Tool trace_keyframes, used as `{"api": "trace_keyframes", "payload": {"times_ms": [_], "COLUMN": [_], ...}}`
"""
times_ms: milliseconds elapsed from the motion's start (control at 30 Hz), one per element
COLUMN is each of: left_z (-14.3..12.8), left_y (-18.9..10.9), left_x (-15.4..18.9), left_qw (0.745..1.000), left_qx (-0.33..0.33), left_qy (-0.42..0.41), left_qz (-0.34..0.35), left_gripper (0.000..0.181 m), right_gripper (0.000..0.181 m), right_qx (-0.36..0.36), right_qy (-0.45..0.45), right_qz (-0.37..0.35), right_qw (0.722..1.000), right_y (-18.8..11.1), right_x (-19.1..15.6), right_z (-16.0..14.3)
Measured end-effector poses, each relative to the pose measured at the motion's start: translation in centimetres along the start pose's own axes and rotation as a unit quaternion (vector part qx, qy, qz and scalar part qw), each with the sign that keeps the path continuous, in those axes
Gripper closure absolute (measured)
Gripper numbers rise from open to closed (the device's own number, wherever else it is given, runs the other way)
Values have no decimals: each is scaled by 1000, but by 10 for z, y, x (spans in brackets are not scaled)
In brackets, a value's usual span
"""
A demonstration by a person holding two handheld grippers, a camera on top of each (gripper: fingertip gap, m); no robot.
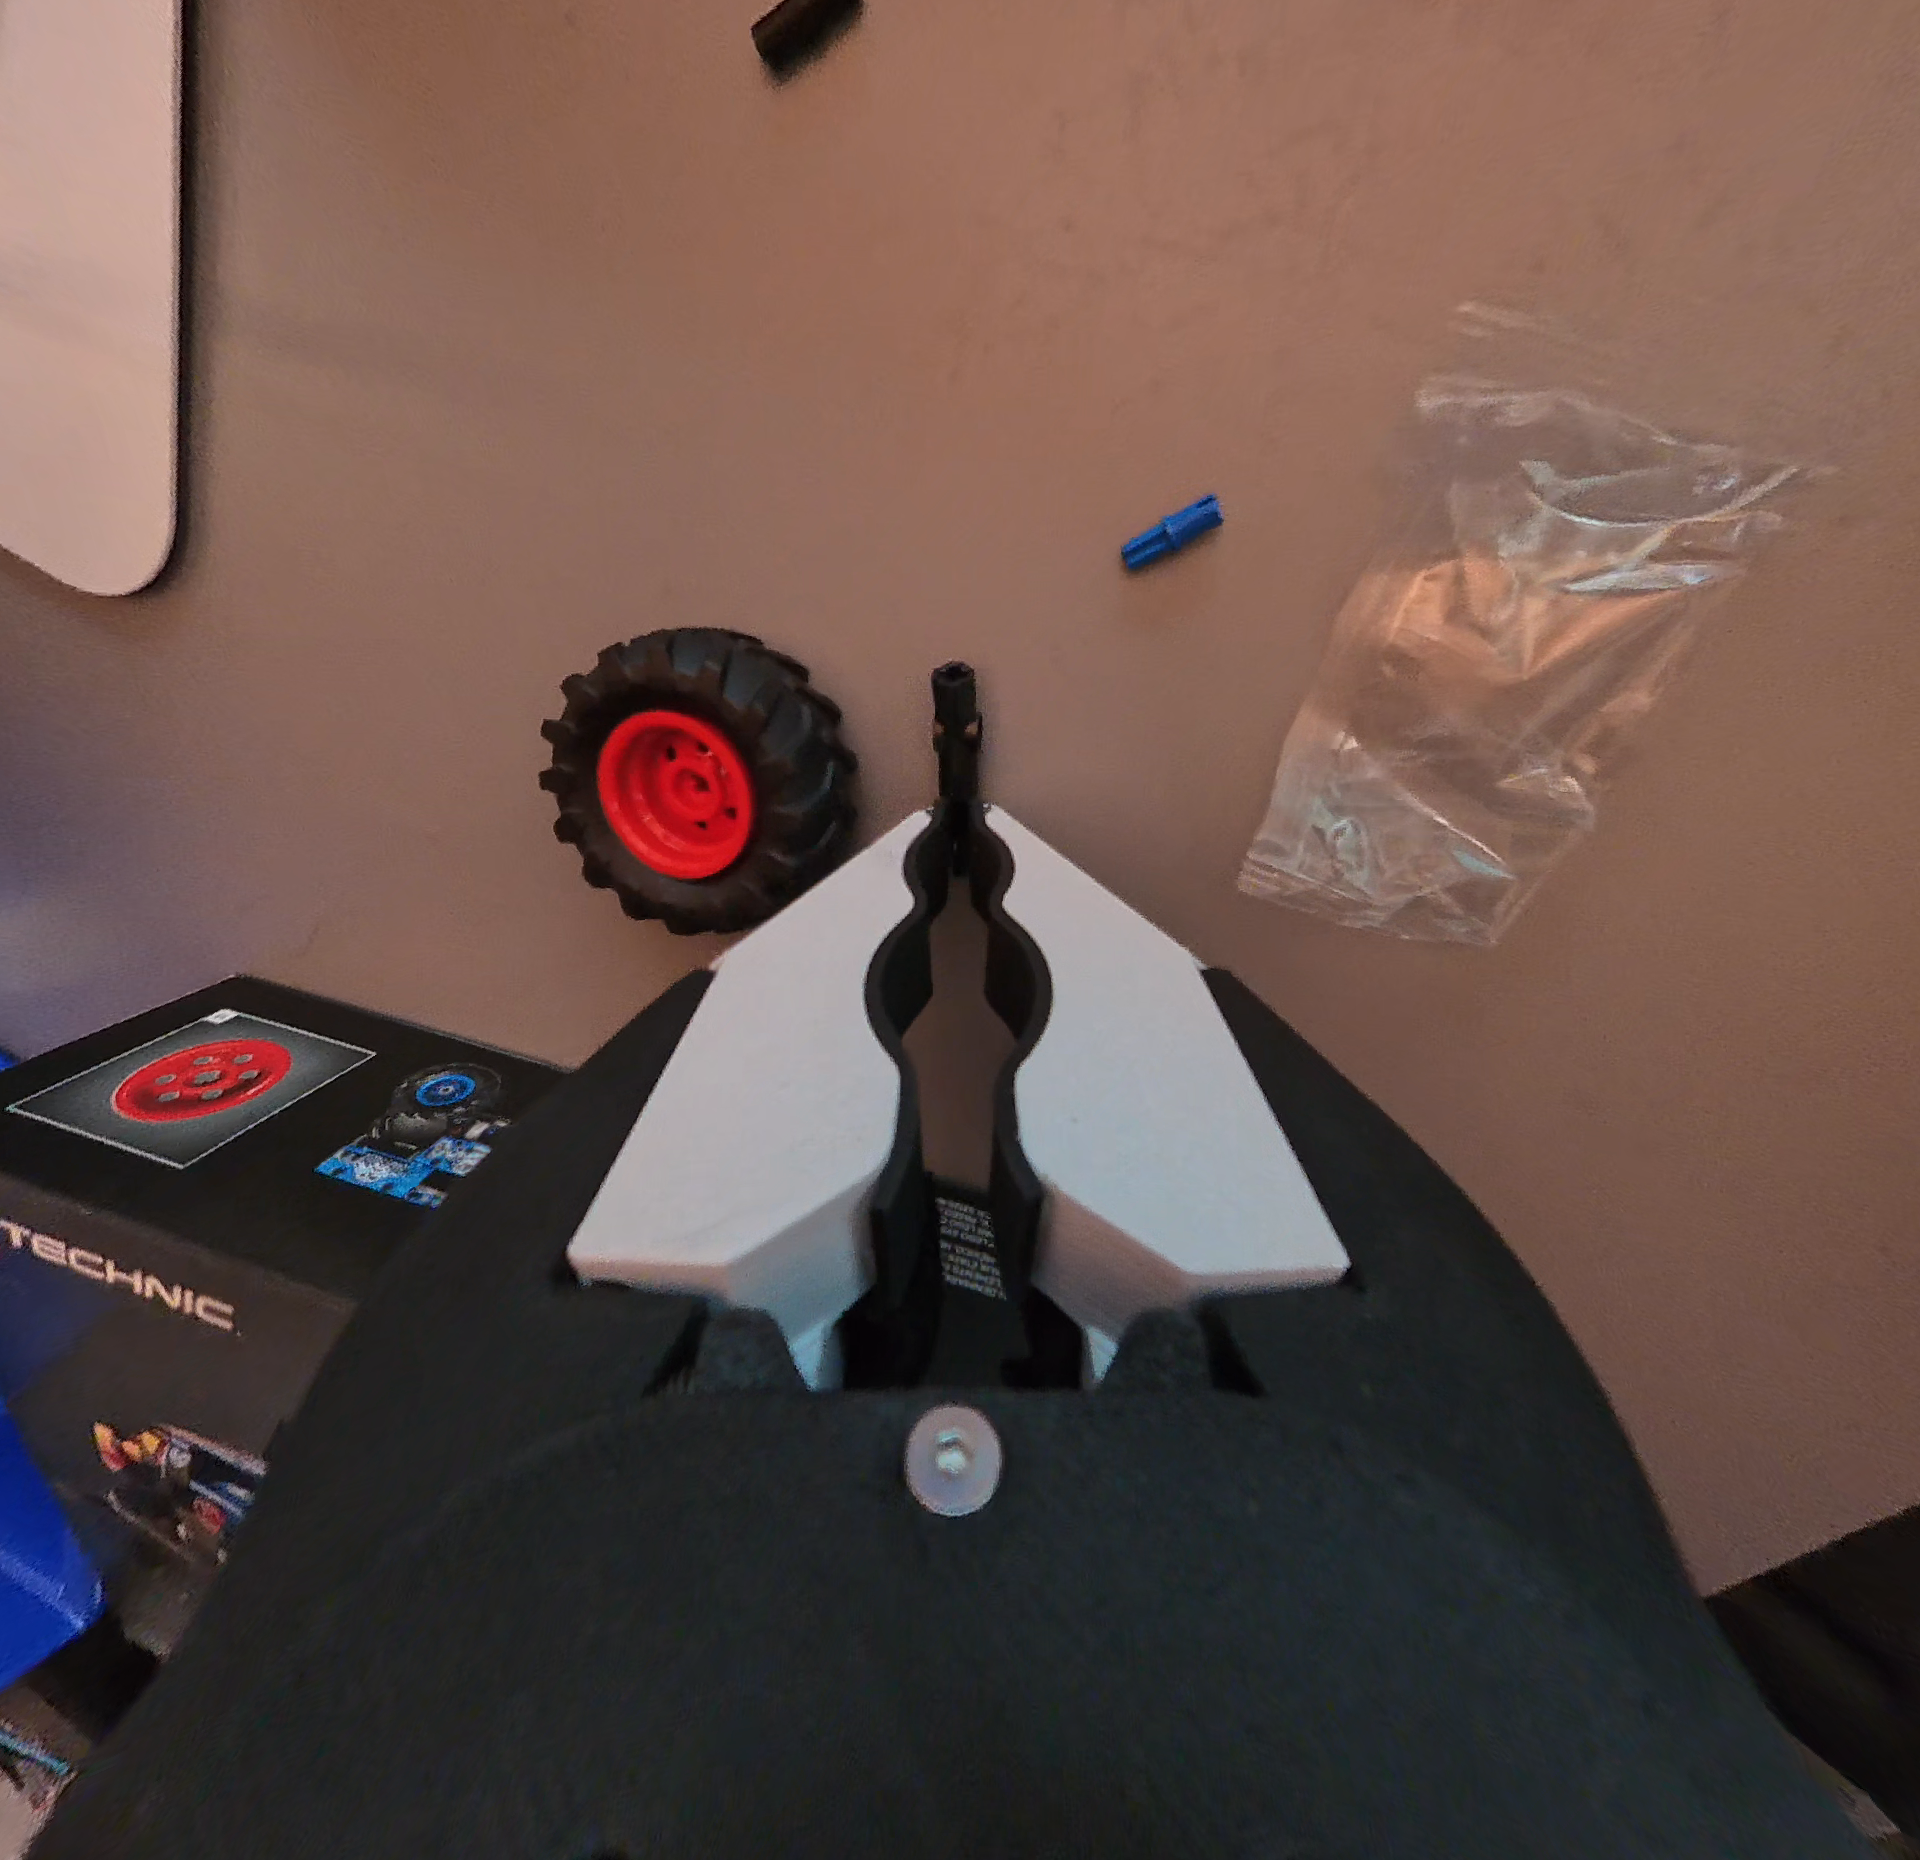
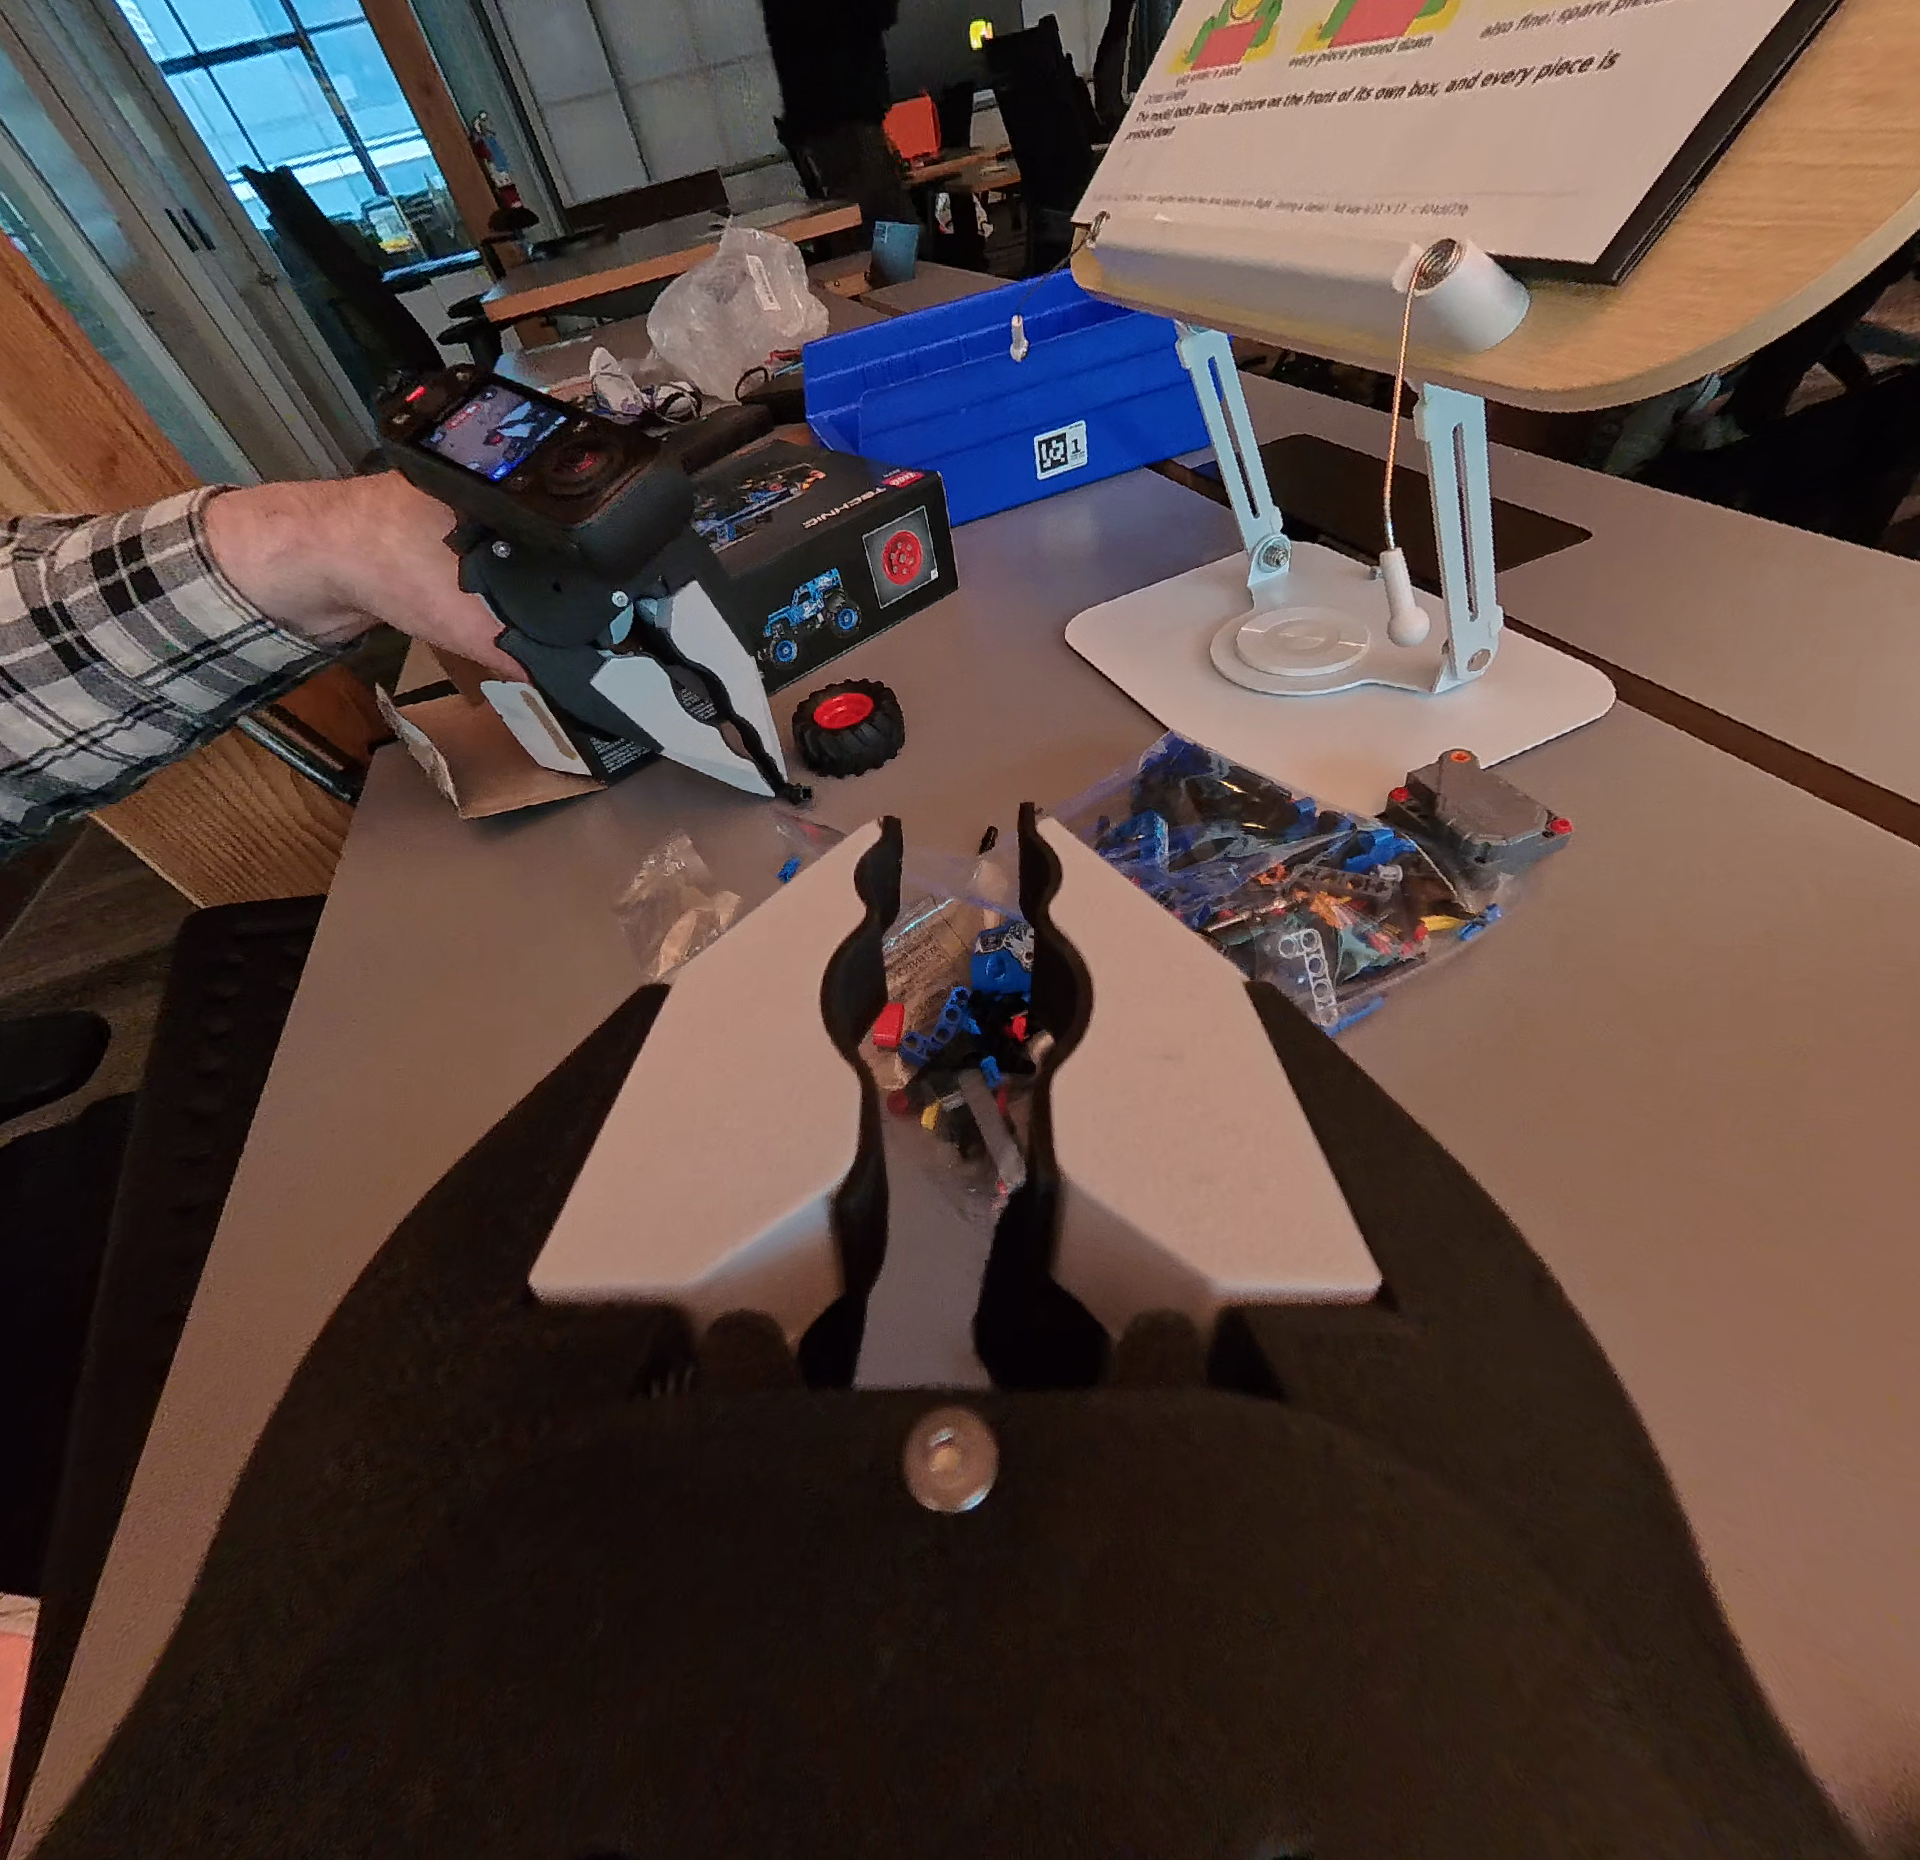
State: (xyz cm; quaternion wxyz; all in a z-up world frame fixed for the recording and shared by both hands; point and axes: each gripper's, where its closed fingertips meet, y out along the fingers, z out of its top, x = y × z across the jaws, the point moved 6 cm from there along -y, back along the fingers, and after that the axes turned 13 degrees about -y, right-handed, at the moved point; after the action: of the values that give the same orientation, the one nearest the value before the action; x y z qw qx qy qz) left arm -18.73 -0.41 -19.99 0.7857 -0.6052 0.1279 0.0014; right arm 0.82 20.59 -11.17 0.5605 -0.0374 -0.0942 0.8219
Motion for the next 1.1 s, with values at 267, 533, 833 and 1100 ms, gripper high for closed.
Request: {"api": "trace_keyframes", "payload": {"times_ms": [267,533,833,1100], "left_z": [8,34,69,134], "left_y": [-26,-50,-49,-20], "left_x": [11,47,84,91], "left_qw": [998,990,980,977], "left_qx": [62,123,152,198], "left_qy": [6,55,97,75], "left_qz": [-16,-52,-80,22], "left_gripper": [181,181,181,181], "right_gripper": [161,160,161,161], "right_qx": [-5,-4,1,4], "right_qy": [-3,0,3,3], "right_qz": [4,1,0,-1], "right_qw": [1000,1000,1000,1000], "right_y": [3,2,0,-2], "right_x": [-2,0,1,1], "right_z": [-1,-1,-1,0]}}
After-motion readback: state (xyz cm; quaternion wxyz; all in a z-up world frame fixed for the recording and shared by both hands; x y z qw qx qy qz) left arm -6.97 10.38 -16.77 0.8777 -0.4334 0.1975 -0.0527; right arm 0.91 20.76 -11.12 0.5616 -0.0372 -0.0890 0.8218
